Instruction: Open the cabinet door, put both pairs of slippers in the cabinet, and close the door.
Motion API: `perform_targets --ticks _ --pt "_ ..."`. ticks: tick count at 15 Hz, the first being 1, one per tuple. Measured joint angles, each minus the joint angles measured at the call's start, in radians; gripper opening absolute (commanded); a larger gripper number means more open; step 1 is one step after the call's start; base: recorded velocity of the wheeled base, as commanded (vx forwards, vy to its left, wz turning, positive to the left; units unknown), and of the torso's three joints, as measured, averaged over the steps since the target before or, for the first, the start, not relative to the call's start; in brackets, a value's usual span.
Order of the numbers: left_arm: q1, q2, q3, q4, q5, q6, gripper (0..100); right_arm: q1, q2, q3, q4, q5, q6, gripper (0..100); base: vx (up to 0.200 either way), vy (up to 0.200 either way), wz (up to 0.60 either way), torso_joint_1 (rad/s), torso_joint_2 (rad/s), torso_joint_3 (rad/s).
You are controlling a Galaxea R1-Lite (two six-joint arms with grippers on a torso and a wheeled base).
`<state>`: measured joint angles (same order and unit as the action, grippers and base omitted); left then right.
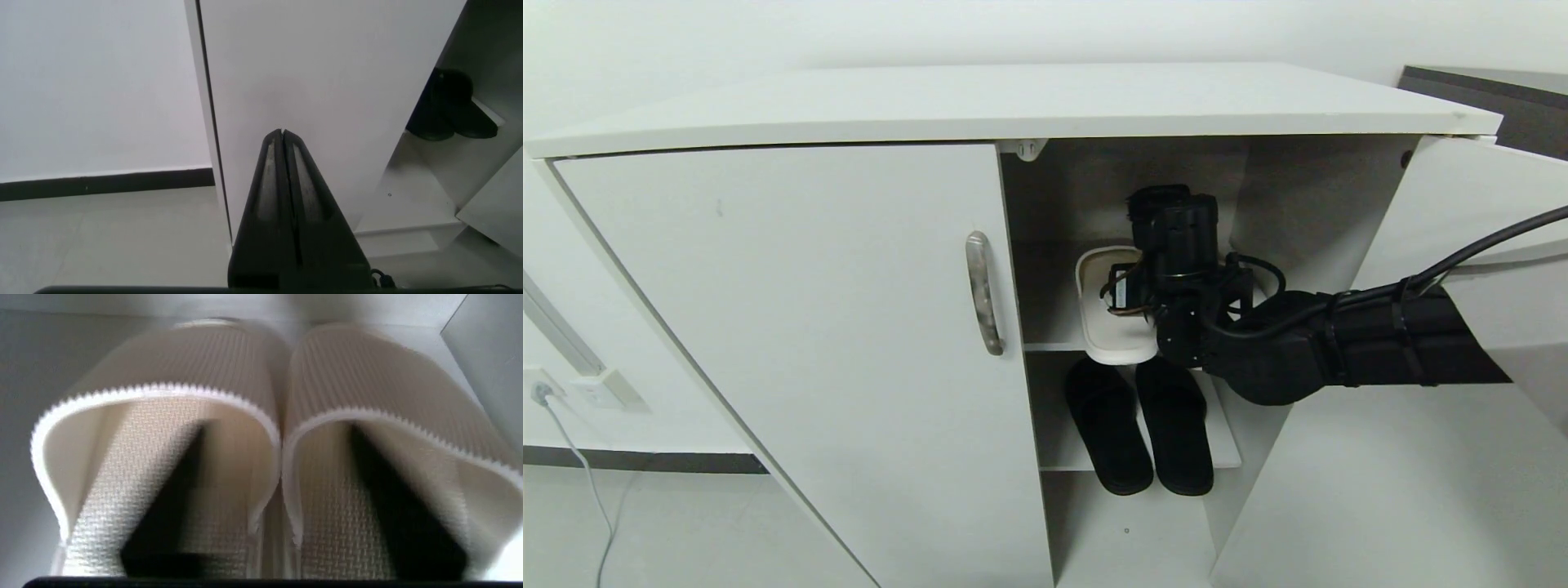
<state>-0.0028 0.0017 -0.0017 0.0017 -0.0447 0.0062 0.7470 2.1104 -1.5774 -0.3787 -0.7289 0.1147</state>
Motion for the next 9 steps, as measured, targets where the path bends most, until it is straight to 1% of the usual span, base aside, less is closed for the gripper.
perform_targets --ticks 5,9 --pt "0.0 0.0 0.0 0.0 0.0 0.0 0 0.018 -0.048 0.079 -0.008 -0.001 0.003 100 0.0 0.0 0.0 0.0 0.0 0.0" --pt "0.0 0.0 0.0 0.0 0.0 0.0 0 0.043 -0.121 0.183 -0.032 -0.001 0.006 100 0.0 0.0 0.0 0.0 0.0 0.0"
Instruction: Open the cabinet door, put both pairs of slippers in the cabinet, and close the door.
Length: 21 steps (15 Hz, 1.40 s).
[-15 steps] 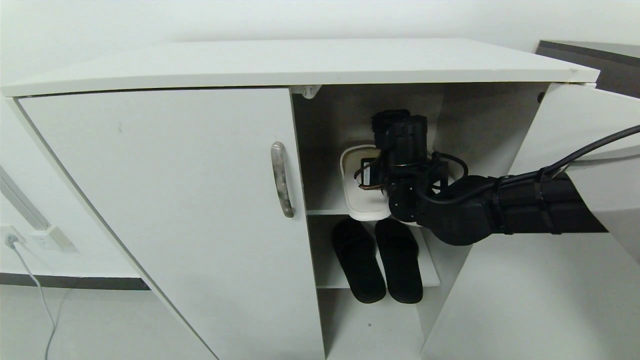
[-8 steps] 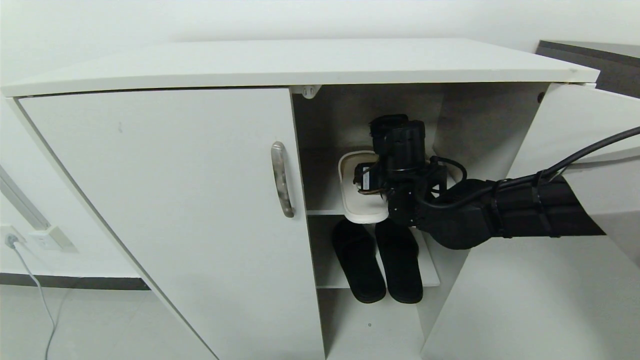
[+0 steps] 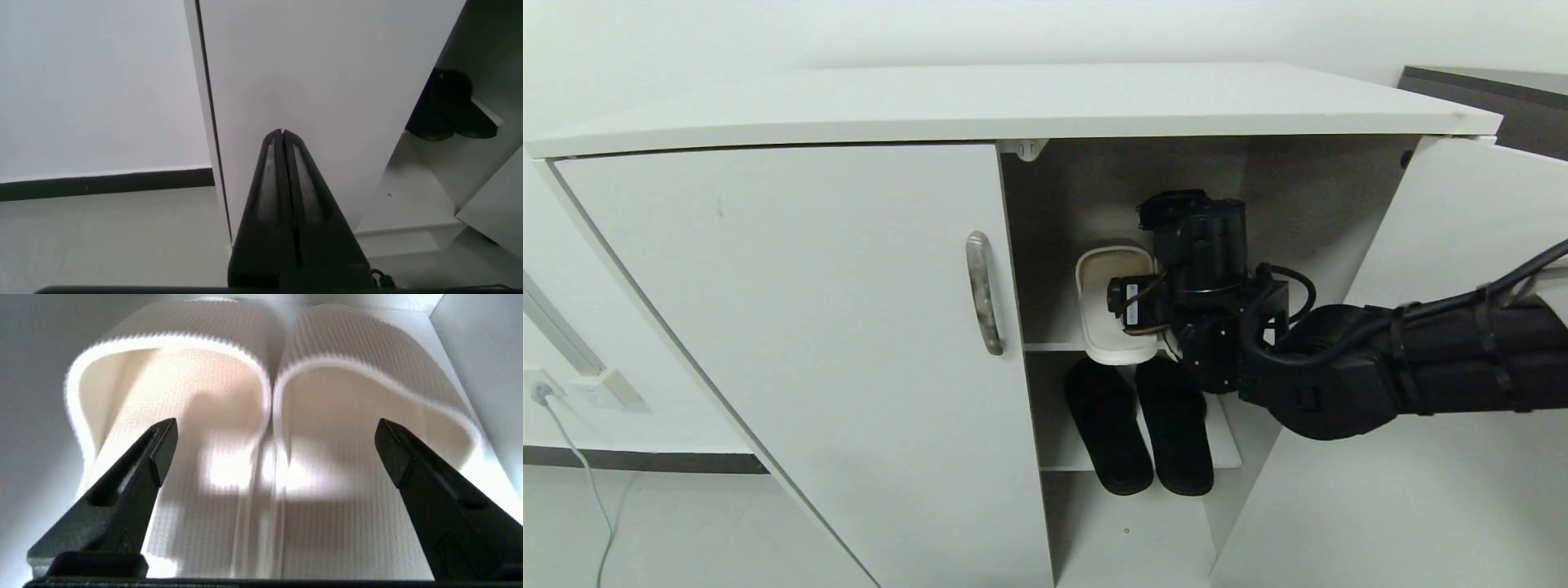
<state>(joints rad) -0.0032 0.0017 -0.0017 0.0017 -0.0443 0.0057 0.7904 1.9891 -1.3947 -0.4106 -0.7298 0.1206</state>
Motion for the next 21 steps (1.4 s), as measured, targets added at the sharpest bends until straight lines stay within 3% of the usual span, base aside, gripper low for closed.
perform_targets --ticks 7,8,12,21 --pt "0.0 0.0 0.0 0.0 -0.001 0.0 0 0.09 -0.185 0.308 -0.129 0.039 0.006 100 0.0 0.0 0.0 0.0 0.0 0.0" --pt "0.0 0.0 0.0 0.0 -0.001 0.0 0 0.111 -0.216 0.353 -0.142 0.046 0.006 0 0.0 0.0 0.0 0.0 0.0 0.0" --pt "0.0 0.0 0.0 0.0 -0.001 0.001 0 0.19 -0.313 0.484 -0.183 0.094 0.002 0 0.0 0.0 0.0 0.0 0.0 0.0" --pt "0.0 0.0 0.0 0.0 -0.001 0.0 0 0.2 -0.331 0.515 -0.184 0.099 0.003 0 0.0 0.0 0.0 0.0 0.0 0.0"
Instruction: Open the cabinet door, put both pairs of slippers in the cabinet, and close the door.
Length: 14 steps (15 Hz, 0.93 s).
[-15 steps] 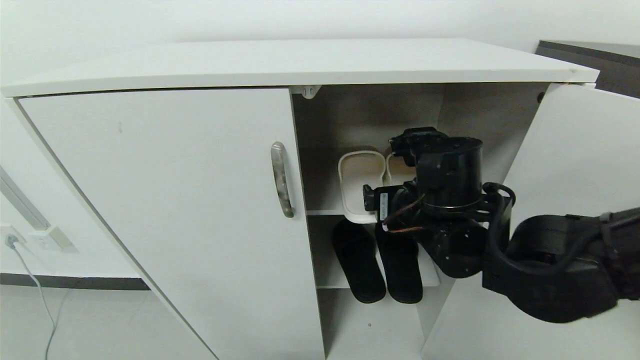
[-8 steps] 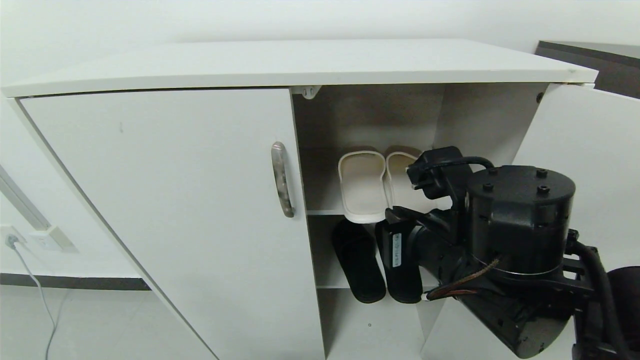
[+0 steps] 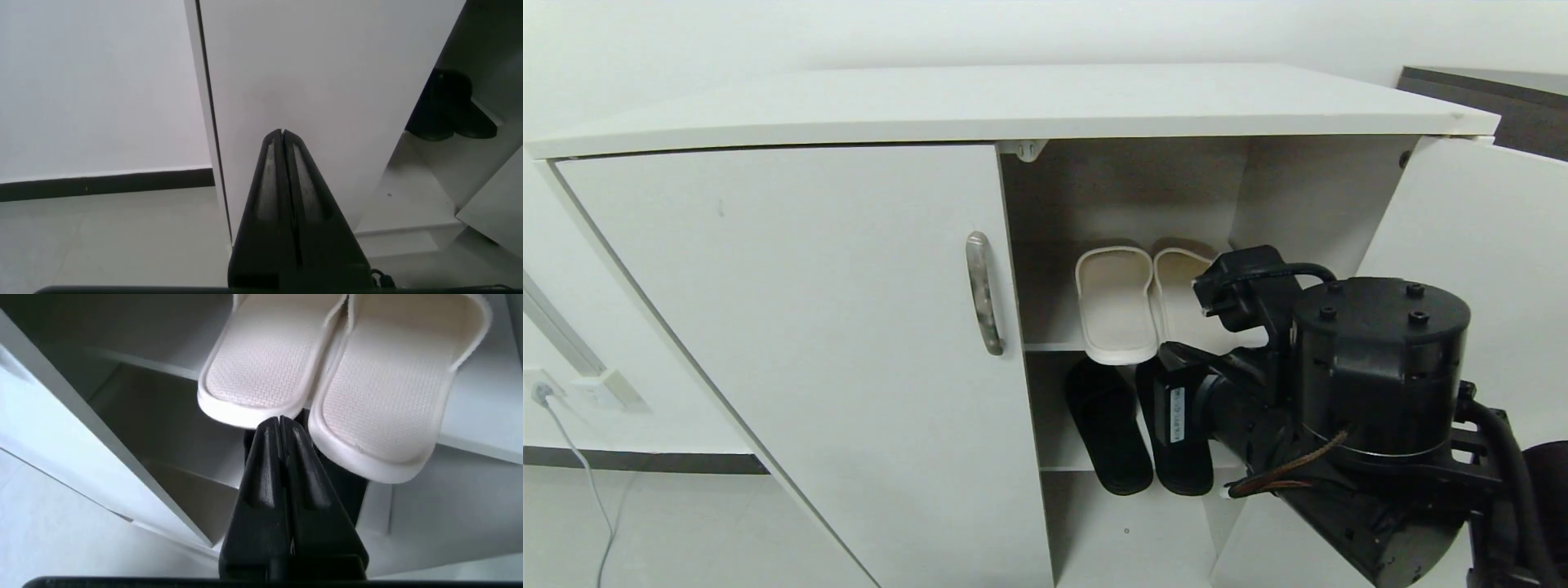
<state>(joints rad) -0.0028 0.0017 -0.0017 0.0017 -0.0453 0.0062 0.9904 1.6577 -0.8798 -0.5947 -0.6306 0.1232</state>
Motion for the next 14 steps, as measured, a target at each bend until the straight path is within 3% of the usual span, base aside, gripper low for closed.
perform_targets --ticks 3,14 --pt "0.0 0.0 0.0 0.0 0.0 0.0 0 0.0 -0.002 0.013 -0.001 0.026 0.001 0 0.0 0.0 0.0 0.0 0.0 0.0" --pt "0.0 0.0 0.0 0.0 -0.001 0.0 0 -0.007 0.001 0.037 -0.008 0.032 -0.009 0 -0.2 0.0 0.0 0.002 0.0 0.003"
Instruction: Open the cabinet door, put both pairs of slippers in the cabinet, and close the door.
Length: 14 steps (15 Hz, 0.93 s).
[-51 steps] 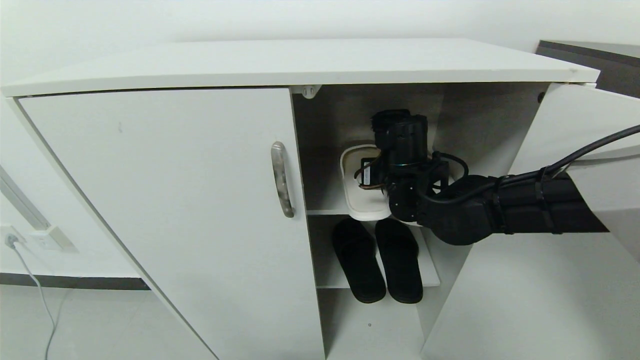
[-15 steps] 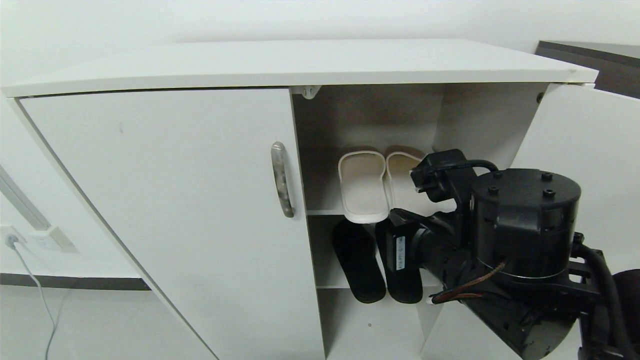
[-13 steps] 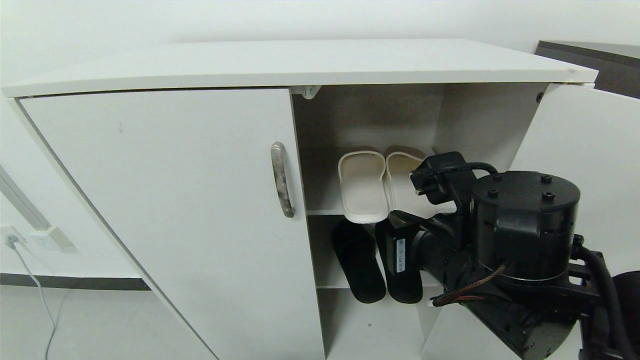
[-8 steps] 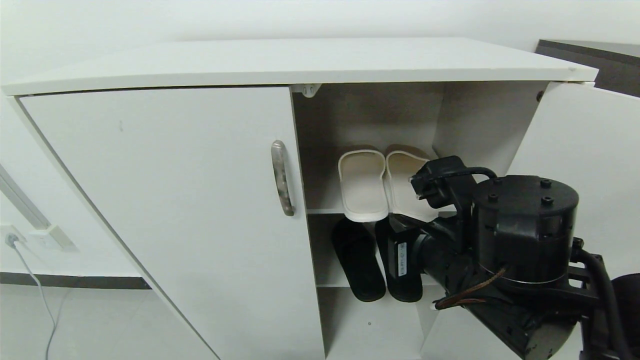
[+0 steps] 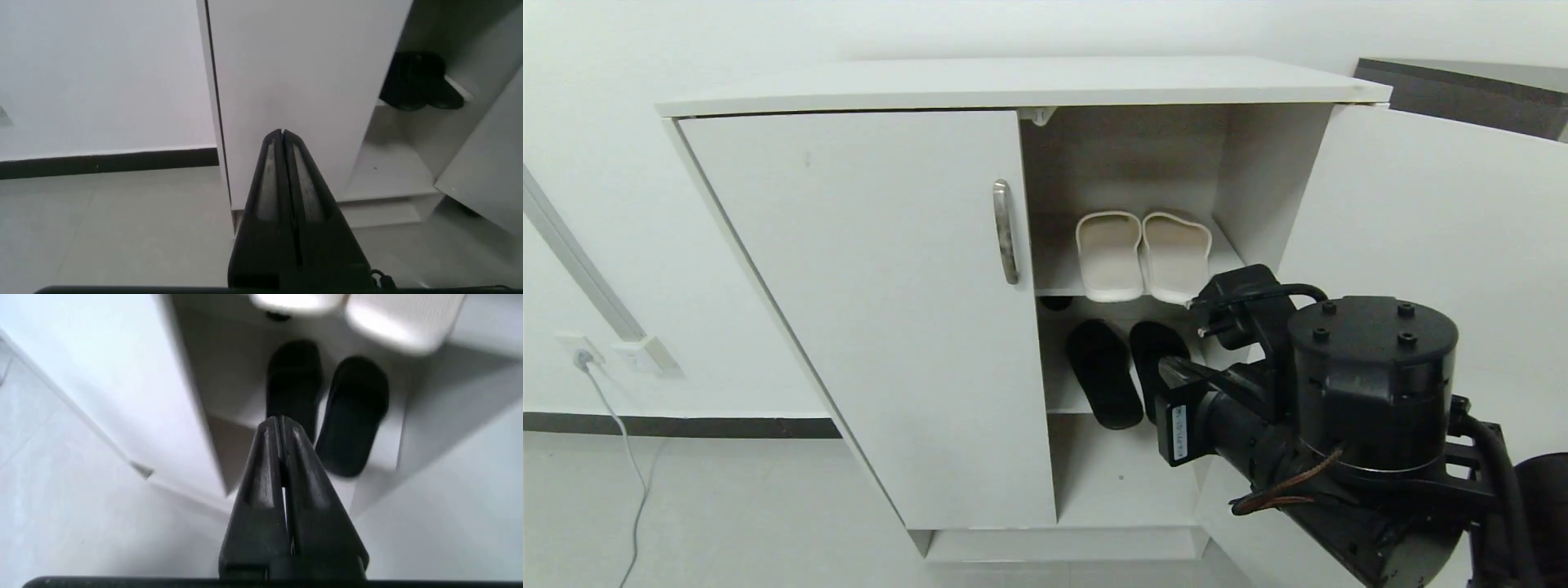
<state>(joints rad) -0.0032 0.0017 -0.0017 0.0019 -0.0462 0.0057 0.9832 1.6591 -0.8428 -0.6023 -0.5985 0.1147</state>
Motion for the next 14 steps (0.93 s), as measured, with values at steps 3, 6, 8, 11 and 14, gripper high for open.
perform_targets --ticks 3,6,8,11,14 --pt "0.0 0.0 0.0 -0.001 0.0 0.0 0 0.0 0.001 0.001 0.0 0.0 0.0 0 -0.2 0.0 0.0 -0.004 0.0 0.004" --pt "0.0 0.0 0.0 0.0 0.0 0.0 0 0.0 0.006 0.005 0.0 0.0 0.001 0 -0.2 0.0 0.0 0.005 0.0 0.004" --pt "0.0 0.0 0.0 -0.001 0.0 0.0 0 0.0 0.011 0.006 0.0 0.001 0.001 0 -0.2 0.0 0.0 -0.005 0.0 0.007" --pt "0.0 0.0 0.0 -0.001 0.001 -0.002 0 0.0 0.016 0.009 0.0 0.001 0.002 0 0.0 0.0 0.0 0.0 0.0 0.0" --pt "0.0 0.0 0.0 0.0 0.001 -0.003 0 -0.001 0.019 0.013 0.0 0.001 0.002 0 0.0 0.0 0.0 0.0 0.0 0.0"
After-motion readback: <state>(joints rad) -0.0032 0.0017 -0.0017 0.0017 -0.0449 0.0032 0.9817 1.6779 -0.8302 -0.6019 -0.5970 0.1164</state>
